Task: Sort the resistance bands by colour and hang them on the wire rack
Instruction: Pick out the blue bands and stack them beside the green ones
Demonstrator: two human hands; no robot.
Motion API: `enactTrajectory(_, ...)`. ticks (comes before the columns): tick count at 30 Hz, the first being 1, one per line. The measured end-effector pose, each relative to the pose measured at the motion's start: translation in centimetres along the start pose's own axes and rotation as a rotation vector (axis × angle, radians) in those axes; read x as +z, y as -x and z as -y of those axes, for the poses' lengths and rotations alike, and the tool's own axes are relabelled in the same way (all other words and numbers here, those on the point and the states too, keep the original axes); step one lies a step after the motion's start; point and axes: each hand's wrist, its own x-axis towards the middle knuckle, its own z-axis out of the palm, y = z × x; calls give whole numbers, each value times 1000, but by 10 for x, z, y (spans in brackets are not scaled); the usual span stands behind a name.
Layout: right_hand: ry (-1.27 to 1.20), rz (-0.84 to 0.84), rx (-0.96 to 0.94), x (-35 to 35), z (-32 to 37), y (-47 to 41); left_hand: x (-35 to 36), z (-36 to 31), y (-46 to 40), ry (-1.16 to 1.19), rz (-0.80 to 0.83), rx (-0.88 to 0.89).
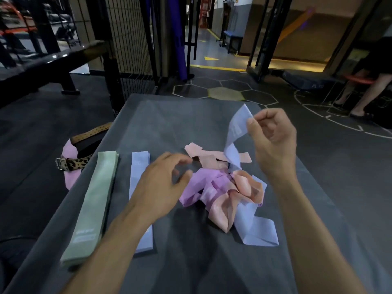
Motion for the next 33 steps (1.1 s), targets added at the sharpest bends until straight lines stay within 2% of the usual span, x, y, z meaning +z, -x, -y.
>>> enactTrajectory(3,-124,12,-79,5,27,5,-6,-16,-3,301,-155,10)
enactTrajectory(6,-167,5,-120,11,46,7,-10,-24,-3,456,-163,35)
enactTrajectory(9,-218,19,-76,20,54,12,-11,-25,-1,545,8,28)
enactTrajectory(12,-265,8,-15,27,55,16,-13,-30,4,650,253,-82)
enactTrajectory(14,-305,-39,30,28,54,16,-13,-31,9,661,415,-170)
enactTrajectory(17,-322,-167,102,25,45,10,-11,-21,15,619,591,-200)
enactTrajectory(21,-283,-337,210,15,17,7,-19,-7,17,495,698,-211)
enactTrajectory(25,-320,-484,443,-3,-10,8,-30,10,21,380,780,-248)
enactTrajectory(26,-306,-497,493,-7,-17,8,-33,12,22,378,767,-274)
enactTrajectory(28,-280,-492,563,-14,-27,9,-40,15,22,394,637,-317)
enactTrajectory(33,-256,-375,656,-14,-30,16,-51,22,12,408,21,-319)
